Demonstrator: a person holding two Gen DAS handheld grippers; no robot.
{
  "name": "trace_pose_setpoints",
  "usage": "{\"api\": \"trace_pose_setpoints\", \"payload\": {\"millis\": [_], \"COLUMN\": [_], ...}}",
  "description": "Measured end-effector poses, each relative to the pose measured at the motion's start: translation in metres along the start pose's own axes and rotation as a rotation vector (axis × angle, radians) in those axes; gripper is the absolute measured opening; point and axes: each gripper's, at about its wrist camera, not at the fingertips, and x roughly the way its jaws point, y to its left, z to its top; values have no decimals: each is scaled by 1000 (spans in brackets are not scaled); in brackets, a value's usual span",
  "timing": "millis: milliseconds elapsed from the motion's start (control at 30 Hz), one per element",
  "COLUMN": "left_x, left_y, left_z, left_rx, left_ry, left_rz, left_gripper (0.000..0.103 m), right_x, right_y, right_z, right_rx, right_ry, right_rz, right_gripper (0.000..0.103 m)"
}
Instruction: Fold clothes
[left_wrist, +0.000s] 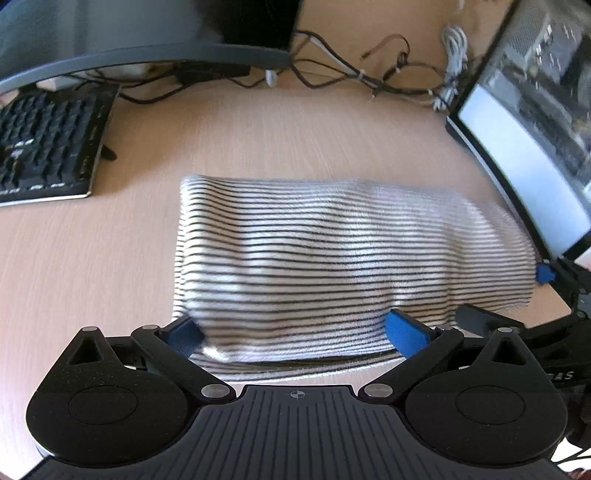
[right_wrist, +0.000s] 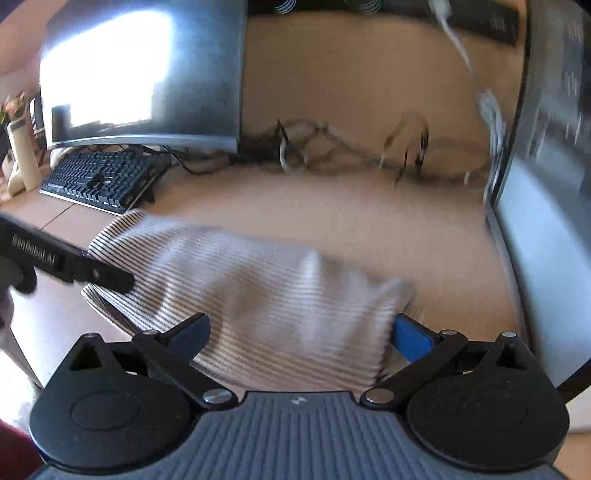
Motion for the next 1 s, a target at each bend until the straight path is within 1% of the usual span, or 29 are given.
{"api": "trace_pose_setpoints", "payload": {"millis": [67, 133, 167, 200, 267, 333, 400, 467, 533, 567, 600, 733, 767, 800, 833, 867, 900, 967, 1000], "left_x": [-11, -21, -24, -28, -37, -40, -40, -43, -46, -48, -50, -56, -56, -56, -56, -56, -56, -56, -55], "left_y": [8, 17, 25, 32, 42, 45, 43, 41, 35, 34, 34, 39, 41, 43, 44, 44, 44, 47, 47], "left_z": [4, 8, 10, 12, 11, 13, 19, 12, 12, 12, 12, 11, 10, 9, 9, 10, 10, 11, 12], "left_rx": [-7, -10, -8, -6, -16, -35, -30, -1, 53, 64, 67, 53, 43, 33, 26, 20, 13, 3, -3], "left_ry": [-43, -83, -99, -116, -128, -131, -108, -122, -118, -122, -129, -151, -149, -147, -146, -146, -145, -148, -148], "left_rz": [25, 49, 61, 72, 103, 124, 171, 193, 232, 238, 238, 230, 225, 220, 220, 222, 224, 224, 223], "left_gripper": [103, 103, 103, 103, 103, 103, 103, 103, 103, 103, 103, 103, 103, 103, 103, 103, 103, 103, 103], "right_x": [-5, -6, -5, -4, 3, 12, 20, 27, 32, 34, 36, 45, 46, 44, 40, 37, 35, 32, 31], "right_y": [9, 21, 28, 34, 50, 66, 75, 81, 87, 89, 90, 93, 93, 93, 92, 91, 87, 75, 66], "right_z": [8, 12, 11, 11, 13, 12, 9, 3, -3, -5, -8, -18, -20, -18, -13, -8, 1, 24, 37], "right_rx": [-22, -25, -32, -39, -76, -129, -194, -281, -365, -399, -432, -547, -573, -586, -586, -585, -584, -580, -552], "right_ry": [-5, 5, 12, 18, 36, 45, 48, 49, 50, 50, 50, 51, 45, 34, 24, 14, -10, -83, -121], "right_rz": [18, 69, 95, 122, 154, 166, 159, 132, 110, 105, 104, 94, 87, 91, 104, 117, 98, 5, -58], "right_gripper": [103, 102, 95, 87, 79, 78, 78, 79, 84, 88, 89, 89, 83, 68, 60, 44, 35, 35, 35]}}
